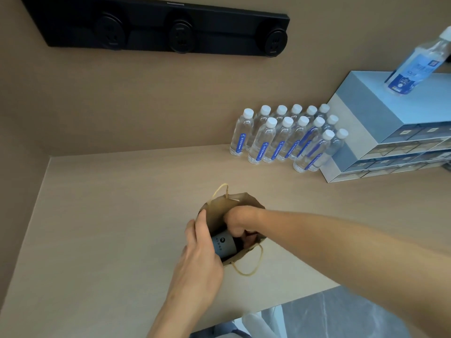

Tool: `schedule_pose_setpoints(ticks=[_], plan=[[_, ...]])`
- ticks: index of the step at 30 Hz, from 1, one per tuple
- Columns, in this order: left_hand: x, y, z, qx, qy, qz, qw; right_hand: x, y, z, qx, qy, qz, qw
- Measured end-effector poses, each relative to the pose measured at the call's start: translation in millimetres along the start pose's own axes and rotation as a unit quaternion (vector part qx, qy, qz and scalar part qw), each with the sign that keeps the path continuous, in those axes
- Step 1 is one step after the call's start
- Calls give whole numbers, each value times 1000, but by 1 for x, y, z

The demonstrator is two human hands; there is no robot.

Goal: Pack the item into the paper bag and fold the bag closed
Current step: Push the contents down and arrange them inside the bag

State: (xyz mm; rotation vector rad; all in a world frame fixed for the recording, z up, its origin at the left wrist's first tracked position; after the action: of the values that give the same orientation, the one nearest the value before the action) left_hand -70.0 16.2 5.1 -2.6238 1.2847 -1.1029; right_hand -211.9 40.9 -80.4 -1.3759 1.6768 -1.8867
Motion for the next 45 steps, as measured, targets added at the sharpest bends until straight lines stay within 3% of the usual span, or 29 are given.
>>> schedule_pose_setpoints(ticks=[2,4,7,10,12,14,18,25,31,35,45], plan=[[0,1,-2,-7,-6,3,1000,-15,12,2,-24,9,41,999],[0,1,-3,-15,-3,6,1000,-29,22,4,-43,105,49,992],[-1,3,0,-21,-7,8,1000,-44,27,2,-74,246,38,966],[-4,4,6,-21,-16,6,1000,-45,23,15,-35,300,9,953],[-5,6,10,-23,-16,3,1000,-37,14,24,11,272,-20,962],[-5,9,14,-21,-13,4,1000,-27,1,37,79,151,-58,984],[-11,11,12,-17,-17,24,999,-19,-14,48,146,-31,-176,973],[-13,7,5,-29,-28,36,999,-42,8,49,100,129,-43,986],[-13,9,3,-52,-33,15,998,-54,18,56,101,181,-31,978],[-16,12,3,-55,-35,9,998,-50,20,54,82,256,-96,958],[-13,17,4,-52,-44,5,998,-51,14,23,50,260,-40,964]])
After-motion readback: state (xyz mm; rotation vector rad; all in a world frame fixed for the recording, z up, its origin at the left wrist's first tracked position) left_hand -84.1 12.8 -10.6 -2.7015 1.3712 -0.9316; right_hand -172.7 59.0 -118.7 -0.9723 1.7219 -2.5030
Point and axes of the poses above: each hand's wrist, its own y-axis towards the middle knuckle, its own x-axis out of the back of the hand, z = x × y, the point moved 8 cm from there along y, towards the middle knuckle, and after that the axes turned 3 degrees about -z, right-handed, at the moved point
